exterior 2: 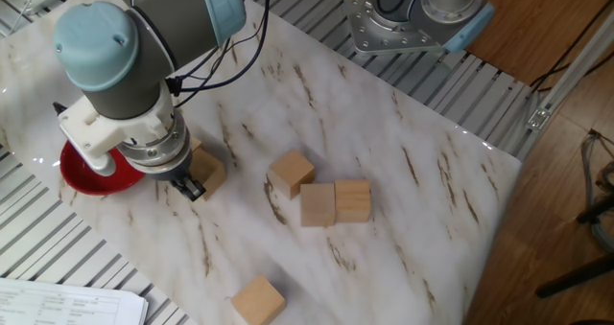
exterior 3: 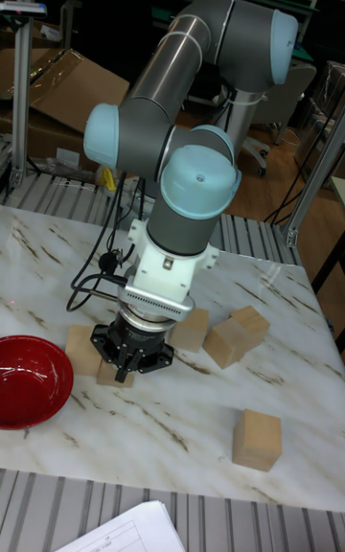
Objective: Stack the blocks into a pyramid shape
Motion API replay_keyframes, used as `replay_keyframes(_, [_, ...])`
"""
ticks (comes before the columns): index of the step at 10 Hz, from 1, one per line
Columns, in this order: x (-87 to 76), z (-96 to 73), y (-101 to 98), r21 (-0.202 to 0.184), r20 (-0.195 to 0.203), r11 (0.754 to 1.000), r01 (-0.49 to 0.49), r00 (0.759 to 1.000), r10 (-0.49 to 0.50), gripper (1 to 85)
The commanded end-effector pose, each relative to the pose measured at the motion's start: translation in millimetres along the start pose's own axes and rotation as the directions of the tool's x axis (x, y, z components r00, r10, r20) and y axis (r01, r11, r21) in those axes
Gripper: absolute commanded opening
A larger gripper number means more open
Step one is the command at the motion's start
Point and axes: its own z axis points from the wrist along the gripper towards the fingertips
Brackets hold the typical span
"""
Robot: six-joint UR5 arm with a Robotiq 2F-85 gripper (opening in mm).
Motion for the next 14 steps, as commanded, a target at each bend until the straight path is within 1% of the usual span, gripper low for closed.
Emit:
replay_keyframes(1, [2.0,-1.4,1.3,-0.015,-0.003,1.000,-0.006,1.000,0.006,1.3])
replay_keyframes(7, [5.0,0.7,0.4,-0.024,-0.007,1.000,-0.002,1.000,0.002,1.3])
replay_keyframes(14, [6.0,1.5,0.4,-0.025,-0.009,1.000,-0.002,1.000,0.002,1.3])
